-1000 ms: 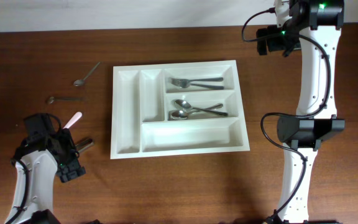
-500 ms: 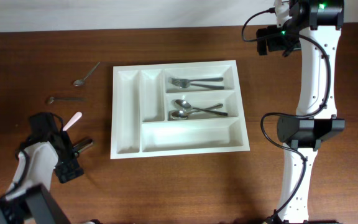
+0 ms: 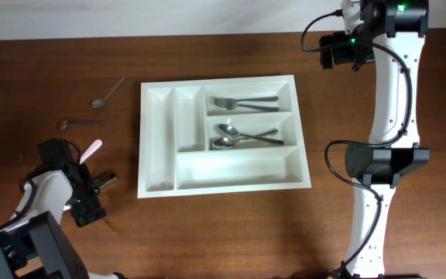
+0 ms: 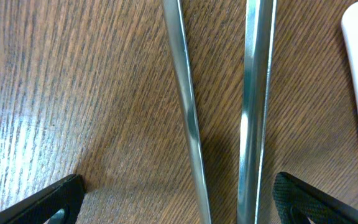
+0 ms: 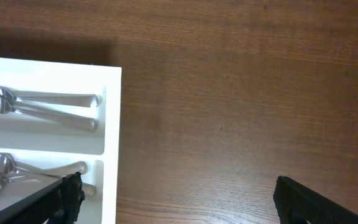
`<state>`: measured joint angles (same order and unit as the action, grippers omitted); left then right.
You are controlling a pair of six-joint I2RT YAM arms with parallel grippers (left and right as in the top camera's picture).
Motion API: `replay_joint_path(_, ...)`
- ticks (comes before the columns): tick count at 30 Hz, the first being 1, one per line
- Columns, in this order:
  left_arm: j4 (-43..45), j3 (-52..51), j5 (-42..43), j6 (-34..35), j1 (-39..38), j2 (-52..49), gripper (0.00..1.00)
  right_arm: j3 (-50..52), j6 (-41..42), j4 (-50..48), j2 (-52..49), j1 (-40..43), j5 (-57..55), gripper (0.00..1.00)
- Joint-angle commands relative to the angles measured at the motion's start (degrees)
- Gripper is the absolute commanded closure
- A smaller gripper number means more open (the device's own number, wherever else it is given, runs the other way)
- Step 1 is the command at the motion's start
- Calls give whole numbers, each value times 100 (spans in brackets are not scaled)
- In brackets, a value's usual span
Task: Pack container
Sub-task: 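Lower the left gripper and close it on the metal tongs, then lift the tongs and carry them over the tray's bottom compartment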
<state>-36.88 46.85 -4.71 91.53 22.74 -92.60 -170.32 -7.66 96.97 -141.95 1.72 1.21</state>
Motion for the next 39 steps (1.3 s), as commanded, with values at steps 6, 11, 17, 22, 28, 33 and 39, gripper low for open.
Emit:
replay_joint_path(6,-199,2,94,57,31,-208,1,-59,26,33,177,-20,55,1)
replay_joint_path(11,-413,2,310,57,31,-208,16,-59,26,33,177,-20,55,1)
replay_joint_path(17,-647,4,345,57,31,-208,28,-59,26,33,177,-20,55,1)
replay_joint_path(22,-625,2,319,59,31,-208,54,-59,26,33,177,-20,55,1)
replay_joint_path(28,-601,2,79,59,31,-208,92,-59,26,35,177,-20,55,1)
replay_joint_path(33,-601,4,37,57,31,-208,98,-59,26,35,177,-20,55,1)
replay_joint_path(39,-601,74,-227,-149,37,-170,98,-59,26,35,177,-20,55,1)
